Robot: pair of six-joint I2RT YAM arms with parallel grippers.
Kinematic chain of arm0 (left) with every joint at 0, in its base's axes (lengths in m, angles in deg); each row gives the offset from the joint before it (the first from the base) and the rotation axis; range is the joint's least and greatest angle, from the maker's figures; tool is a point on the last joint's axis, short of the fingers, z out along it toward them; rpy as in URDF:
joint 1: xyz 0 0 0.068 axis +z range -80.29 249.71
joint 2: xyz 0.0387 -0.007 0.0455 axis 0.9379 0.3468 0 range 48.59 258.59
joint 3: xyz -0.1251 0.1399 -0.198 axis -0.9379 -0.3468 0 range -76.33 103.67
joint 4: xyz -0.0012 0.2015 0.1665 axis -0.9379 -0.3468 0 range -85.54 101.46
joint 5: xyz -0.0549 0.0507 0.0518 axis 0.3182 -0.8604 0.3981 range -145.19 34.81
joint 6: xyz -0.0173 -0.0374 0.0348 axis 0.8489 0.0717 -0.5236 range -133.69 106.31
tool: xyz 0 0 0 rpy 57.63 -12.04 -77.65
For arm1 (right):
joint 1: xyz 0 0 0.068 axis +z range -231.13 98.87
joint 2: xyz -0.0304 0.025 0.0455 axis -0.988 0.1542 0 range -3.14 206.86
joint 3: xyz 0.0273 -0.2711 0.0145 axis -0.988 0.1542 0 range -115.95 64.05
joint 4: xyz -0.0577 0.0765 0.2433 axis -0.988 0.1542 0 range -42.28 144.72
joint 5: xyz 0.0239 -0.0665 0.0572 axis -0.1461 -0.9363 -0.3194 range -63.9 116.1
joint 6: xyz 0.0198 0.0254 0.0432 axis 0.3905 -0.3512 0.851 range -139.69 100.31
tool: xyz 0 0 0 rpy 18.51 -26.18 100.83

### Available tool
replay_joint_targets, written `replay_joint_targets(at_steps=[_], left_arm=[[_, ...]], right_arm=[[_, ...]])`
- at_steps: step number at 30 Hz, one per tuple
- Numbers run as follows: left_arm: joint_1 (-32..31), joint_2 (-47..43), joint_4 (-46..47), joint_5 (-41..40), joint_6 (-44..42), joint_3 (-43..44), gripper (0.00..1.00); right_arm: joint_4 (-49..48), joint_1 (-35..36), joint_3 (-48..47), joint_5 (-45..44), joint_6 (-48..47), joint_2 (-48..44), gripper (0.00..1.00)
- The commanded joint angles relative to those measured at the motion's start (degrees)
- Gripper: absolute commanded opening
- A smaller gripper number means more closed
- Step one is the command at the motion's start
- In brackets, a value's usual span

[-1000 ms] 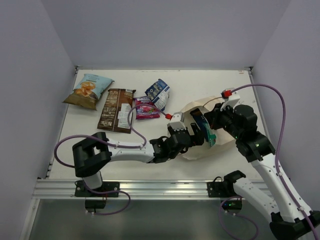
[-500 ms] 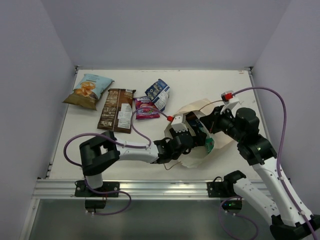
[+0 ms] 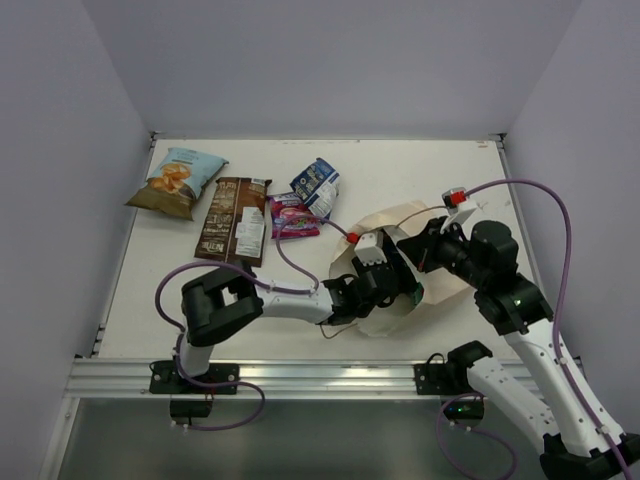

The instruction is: Take the snacks out of the paper bag

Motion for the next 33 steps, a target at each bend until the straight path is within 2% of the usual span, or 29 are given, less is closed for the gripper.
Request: replay_joint_targets(at_steps=[1,6,7,9,10,12,13,15,20,28,33], left_arm=[[0.6,0.88,4.1,-0.04,0.31,2.51,0.82],[0.78,2.46,8.42,3.04,-1.01,2.86,0.68],[0.78,2.64,8.24,3.3,-0.92,3.21,0.6],[0.78,2.82,6.84,3.48,-0.83,3.83,0.5],[0.86,2.73,6.75,3.48,-0.92,3.74,0.38],[1.13,2.12,6.22,3.22,-0.92,3.22,0.26],[1.3,1.68,6.13,3.13,-1.01,2.78,0.12],[1.57,-0.24,5.69,2.95,-1.27,1.9,0.0],[2.01,-8.41,1.31,2.43,-4.69,-3.28,0.0],[2.27,-28.81,-7.4,0.66,-12.25,-10.32,0.0],[2.88,-40.93,-17.06,-0.47,-15.51,-11.29,0.0]], right_arm=[[-2.88,0.07,0.28,4.04,1.64,-0.84,0.0],[-4.37,0.07,1.16,3.96,2.95,-0.66,0.0],[-4.63,0.07,1.33,3.96,3.3,-0.57,0.0],[-5.25,0.07,1.69,3.61,3.48,-0.66,0.0],[-5.51,0.07,1.86,3.17,3.4,-0.66,0.0],[-5.6,-0.02,2.21,1.59,3.05,-0.75,0.0],[-5.6,0.06,2.39,0.97,2.61,-0.84,0.0],[-5.6,0.07,2.92,-1.56,2.17,-0.84,0.0],[-5.25,0.06,4.67,-9.12,0.76,-1.19,0.0],[-5.25,-0.02,6.08,-19.59,-0.03,-0.57,0.0],[-4.55,-0.46,5.73,-26.79,0.06,0.57,0.0]])
